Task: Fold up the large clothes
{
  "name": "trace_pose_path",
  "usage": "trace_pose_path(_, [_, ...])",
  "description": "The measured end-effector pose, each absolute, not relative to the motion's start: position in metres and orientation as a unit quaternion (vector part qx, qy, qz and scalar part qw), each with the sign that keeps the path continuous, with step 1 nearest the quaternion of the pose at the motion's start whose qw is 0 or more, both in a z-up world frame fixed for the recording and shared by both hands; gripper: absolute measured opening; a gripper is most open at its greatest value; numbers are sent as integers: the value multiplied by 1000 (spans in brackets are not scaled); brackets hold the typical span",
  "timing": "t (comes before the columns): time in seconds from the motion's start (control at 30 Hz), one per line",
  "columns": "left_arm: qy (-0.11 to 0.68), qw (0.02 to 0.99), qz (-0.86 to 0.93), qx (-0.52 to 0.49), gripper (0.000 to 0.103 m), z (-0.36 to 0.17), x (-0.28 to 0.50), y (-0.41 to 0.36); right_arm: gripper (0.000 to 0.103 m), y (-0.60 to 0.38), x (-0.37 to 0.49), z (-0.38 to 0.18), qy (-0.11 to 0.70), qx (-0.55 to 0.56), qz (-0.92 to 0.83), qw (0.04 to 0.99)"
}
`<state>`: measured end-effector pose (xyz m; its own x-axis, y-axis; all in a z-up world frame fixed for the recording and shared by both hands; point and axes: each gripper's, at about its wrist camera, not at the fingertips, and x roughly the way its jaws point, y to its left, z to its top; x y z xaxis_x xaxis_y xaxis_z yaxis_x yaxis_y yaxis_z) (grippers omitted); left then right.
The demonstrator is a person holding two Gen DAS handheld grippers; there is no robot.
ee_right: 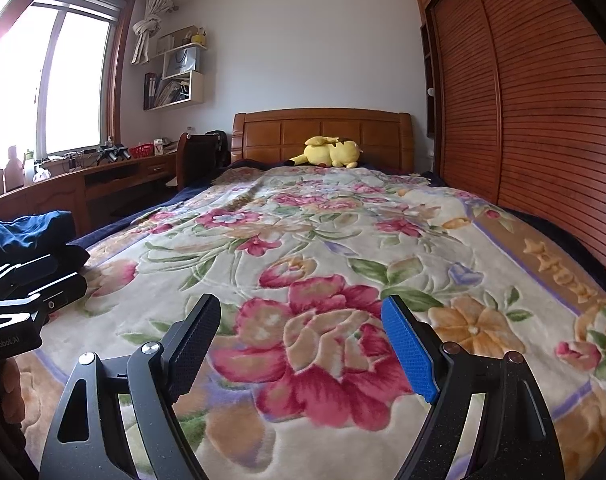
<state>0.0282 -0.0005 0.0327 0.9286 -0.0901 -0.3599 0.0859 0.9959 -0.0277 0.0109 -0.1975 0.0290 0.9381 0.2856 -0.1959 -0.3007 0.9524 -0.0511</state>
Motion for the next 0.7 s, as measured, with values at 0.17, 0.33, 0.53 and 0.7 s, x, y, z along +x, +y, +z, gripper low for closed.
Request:
trace_pose_path(0.17, [181, 982, -44, -6, 86, 34, 27, 2, 84, -200, 11, 29, 91, -40, 150, 984])
trace_pose_path(0.33, [181, 983, -44, -5, 86, 34, 27, 3, 84, -200, 11, 29, 89, -39, 151, 984])
trace_pose_path(0.53, [180, 983, -44, -5, 86, 35, 27, 4, 84, -202, 11, 29, 90, -39, 153, 983])
trace_pose_path(0.7, [180, 983, -44, -5, 86, 34, 26, 2, 84, -201, 11, 29, 90, -39, 153, 983])
